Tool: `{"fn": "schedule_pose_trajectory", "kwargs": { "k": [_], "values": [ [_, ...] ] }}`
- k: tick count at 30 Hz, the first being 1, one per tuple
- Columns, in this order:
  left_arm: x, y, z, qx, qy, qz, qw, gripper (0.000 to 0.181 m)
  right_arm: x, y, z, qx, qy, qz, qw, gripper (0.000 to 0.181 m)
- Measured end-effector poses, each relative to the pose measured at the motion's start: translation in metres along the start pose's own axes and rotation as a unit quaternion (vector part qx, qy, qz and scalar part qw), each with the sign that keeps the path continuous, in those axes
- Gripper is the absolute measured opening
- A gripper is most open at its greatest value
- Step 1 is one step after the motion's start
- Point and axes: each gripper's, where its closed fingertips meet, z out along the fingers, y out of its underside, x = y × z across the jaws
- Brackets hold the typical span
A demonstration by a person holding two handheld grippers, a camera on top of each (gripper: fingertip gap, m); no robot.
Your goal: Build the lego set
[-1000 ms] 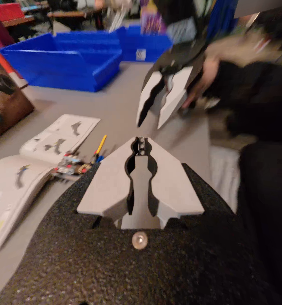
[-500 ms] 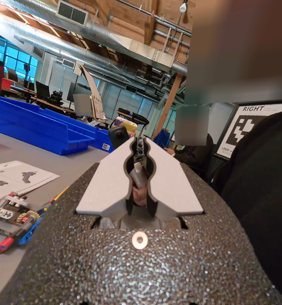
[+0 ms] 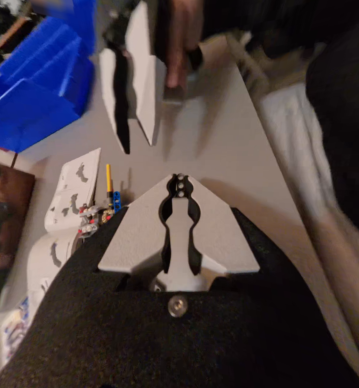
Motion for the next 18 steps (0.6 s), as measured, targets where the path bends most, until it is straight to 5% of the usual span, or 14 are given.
{"fn": "schedule_pose_trajectory", "kwargs": {
  "k": [9,12,18],
  "values": [
    [0.001,0.028,0.021,-0.095,0.046,0.118,0.987,0.016,-0.001,0.041,0.019,-0.132,0.007,-0.088,0.987,0.035],
    [0.001,0.020,0.010,-0.064,0.039,0.057,0.996,0.038,0.000,0.048,0.026,-0.160,0.020,-0.105,0.981,0.029],
    [-0.041,0.052,-0.026,-0.114,-0.092,-0.119,0.982,0.028,-0.004,0.050,0.041,-0.173,0.036,-0.108,0.978,0.025]
  ]
}}
